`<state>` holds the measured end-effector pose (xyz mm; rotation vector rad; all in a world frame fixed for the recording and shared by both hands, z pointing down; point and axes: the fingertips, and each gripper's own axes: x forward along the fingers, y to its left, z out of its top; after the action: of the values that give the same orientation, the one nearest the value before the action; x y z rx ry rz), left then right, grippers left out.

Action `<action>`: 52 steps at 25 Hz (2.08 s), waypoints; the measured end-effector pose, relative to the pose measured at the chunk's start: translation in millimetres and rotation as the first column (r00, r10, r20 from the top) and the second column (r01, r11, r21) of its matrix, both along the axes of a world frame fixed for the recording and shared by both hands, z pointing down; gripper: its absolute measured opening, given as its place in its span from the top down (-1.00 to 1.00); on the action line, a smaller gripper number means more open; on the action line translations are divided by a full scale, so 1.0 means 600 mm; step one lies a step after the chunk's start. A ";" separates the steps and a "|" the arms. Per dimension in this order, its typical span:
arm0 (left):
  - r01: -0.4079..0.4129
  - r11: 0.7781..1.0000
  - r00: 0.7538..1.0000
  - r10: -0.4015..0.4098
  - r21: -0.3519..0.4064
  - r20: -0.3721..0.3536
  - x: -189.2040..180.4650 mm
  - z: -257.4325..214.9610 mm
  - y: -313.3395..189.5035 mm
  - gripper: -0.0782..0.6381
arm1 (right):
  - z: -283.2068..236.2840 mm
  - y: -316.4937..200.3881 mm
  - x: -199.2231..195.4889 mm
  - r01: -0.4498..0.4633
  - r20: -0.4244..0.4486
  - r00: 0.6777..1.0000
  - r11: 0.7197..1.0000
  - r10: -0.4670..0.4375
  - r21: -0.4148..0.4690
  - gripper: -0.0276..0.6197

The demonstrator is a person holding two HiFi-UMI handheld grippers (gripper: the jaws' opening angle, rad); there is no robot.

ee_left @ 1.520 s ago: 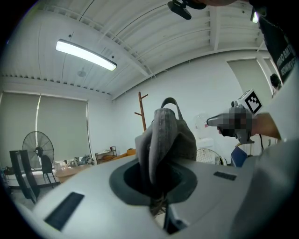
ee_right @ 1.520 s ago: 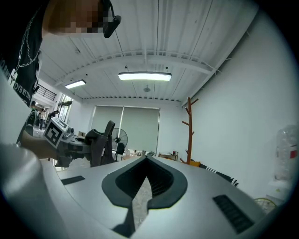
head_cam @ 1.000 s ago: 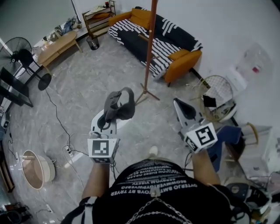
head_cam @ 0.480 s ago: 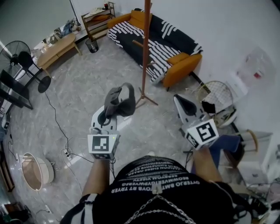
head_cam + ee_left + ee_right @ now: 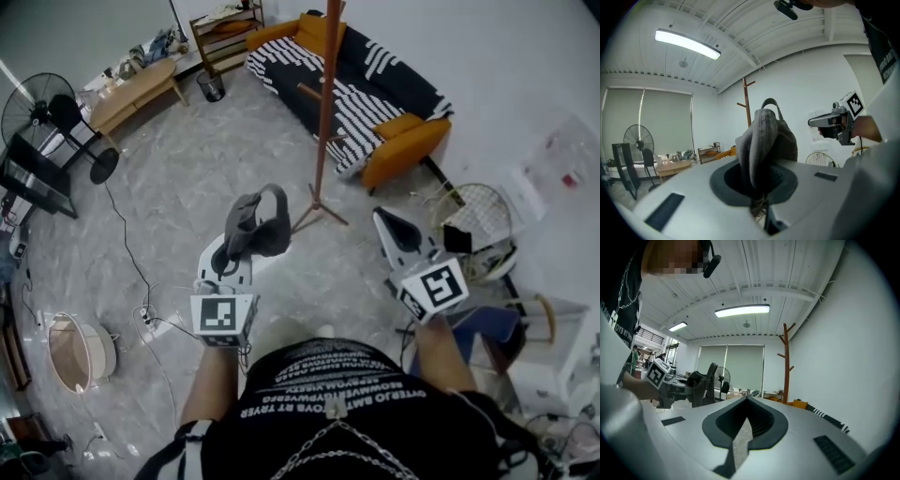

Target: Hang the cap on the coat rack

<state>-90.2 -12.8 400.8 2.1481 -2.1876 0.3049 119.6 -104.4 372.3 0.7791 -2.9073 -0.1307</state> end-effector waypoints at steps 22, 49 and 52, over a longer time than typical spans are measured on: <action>-0.110 0.994 0.994 0.111 -0.028 0.011 -0.133 0.012 -0.159 0.74 | 0.013 -0.107 -0.174 0.004 -0.006 1.000 1.000 -0.004 -0.019 0.91; -0.225 0.974 0.974 0.225 -0.006 -0.010 -0.195 -0.002 -0.290 0.74 | -0.005 -0.220 -0.249 -0.076 0.008 0.997 0.997 0.076 -0.007 0.91; -0.229 0.973 0.973 0.229 0.010 -0.010 -0.214 -0.009 -0.299 0.74 | -0.006 -0.217 -0.253 -0.099 -0.001 0.995 0.995 0.099 -0.009 0.91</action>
<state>-218.8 -192.1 395.2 2.4040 -1.9390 0.2933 -32.5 -234.6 368.7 0.9199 -2.8597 -0.1080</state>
